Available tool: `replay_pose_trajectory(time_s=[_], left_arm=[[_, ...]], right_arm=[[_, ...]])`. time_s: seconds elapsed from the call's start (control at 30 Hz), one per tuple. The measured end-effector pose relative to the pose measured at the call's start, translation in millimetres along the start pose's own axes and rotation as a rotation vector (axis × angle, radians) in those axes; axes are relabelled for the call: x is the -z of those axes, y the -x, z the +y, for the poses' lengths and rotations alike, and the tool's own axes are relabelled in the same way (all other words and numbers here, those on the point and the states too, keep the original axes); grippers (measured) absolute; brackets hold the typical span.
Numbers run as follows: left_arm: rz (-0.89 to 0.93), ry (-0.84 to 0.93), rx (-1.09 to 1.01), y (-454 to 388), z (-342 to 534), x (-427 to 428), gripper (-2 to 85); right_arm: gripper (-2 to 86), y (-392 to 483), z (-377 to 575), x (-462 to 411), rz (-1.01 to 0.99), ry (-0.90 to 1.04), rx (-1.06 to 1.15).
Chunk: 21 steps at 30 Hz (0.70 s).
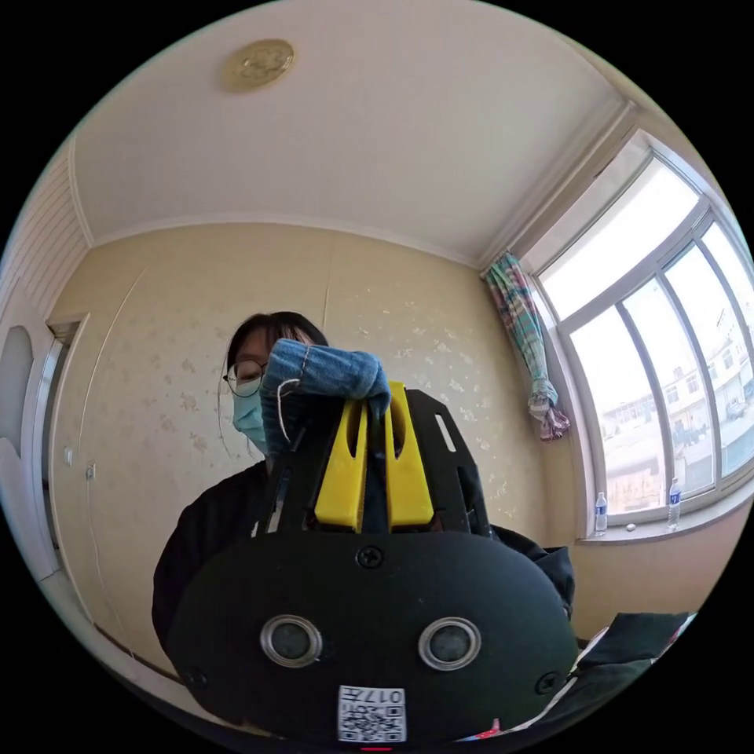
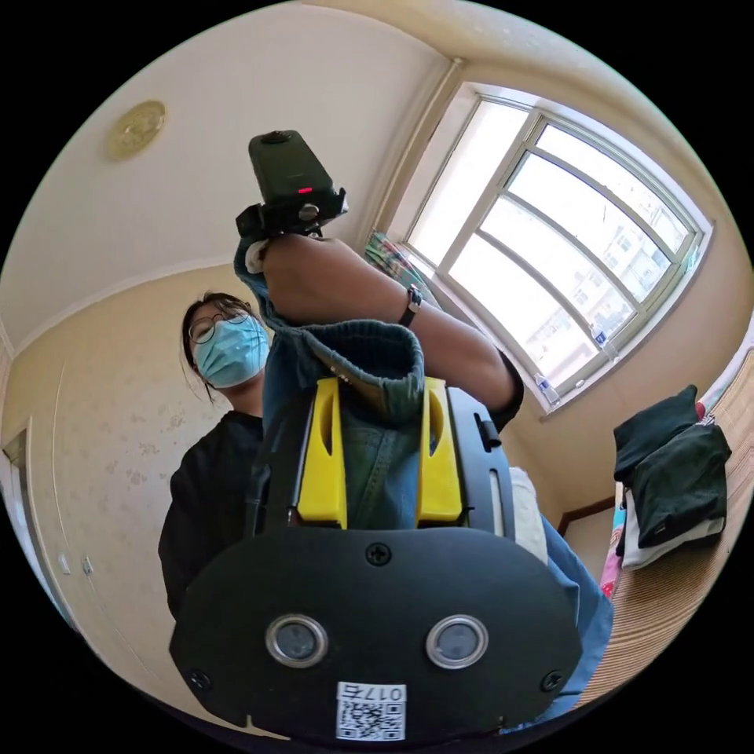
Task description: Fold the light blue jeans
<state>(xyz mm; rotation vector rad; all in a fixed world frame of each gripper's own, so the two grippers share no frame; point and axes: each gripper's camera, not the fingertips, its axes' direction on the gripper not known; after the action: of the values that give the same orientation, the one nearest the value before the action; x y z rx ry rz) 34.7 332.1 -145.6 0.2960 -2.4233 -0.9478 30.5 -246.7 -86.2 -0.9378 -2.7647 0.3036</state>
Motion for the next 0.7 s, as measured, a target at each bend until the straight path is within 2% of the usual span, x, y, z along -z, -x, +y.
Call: replay_pose_trajectory(time_s=[0.17, 0.2, 0.27, 0.3, 0.33, 0.37, 0.43, 0.47, 0.53, 0.63, 0.7], left_arm=[[-0.209, 0.129, -0.042, -51, -6, -36, 3.0], [-0.317, 0.154, -0.028, -69, -7, -46, 3.1], [-0.563, 0.175, -0.021, -101, -7, -62, 3.2], [-0.735, 0.184, -0.008, -122, -6, -73, 3.2], [-0.902, 0.196, 0.021, -141, -7, -82, 3.1], [-0.988, 0.204, 0.031, -150, -7, -86, 3.1], [-1.337, 0.221, 0.052, -185, -7, -105, 2.9], [-1.426, 0.213, 0.064, -193, -7, -109, 2.8], [-1.762, 0.204, 0.095, -209, -7, -128, 2.3], [-2.004, 0.269, 0.027, -202, -8, -155, 1.6], [-2.136, 0.261, -0.054, -195, -11, -172, 1.4]], right_arm=[[3.9, 88, 13, 27, 0.145, -0.052, 0.132], [3.6, 104, 12, 29, 0.191, -0.056, 0.145], [2.6, 168, 6, 26, 0.41, -0.052, 0.205], [2.4, 185, 4, 24, 0.477, -0.053, 0.217], [2.2, 217, -2, 17, 0.623, -0.058, 0.228], [2.1, 249, -9, 8, 0.779, -0.064, 0.231], [2.0, 289, -22, -8, 0.987, -0.066, 0.224], [2.0, 310, -32, -20, 1.095, -0.061, 0.212], [2.1, 336, -49, -43, 1.208, -0.03, 0.229], [2.1, 352, -85, -78, 1.294, 0.059, 0.256], [2.1, 344, -118, -85, 1.271, 0.144, 0.165]])
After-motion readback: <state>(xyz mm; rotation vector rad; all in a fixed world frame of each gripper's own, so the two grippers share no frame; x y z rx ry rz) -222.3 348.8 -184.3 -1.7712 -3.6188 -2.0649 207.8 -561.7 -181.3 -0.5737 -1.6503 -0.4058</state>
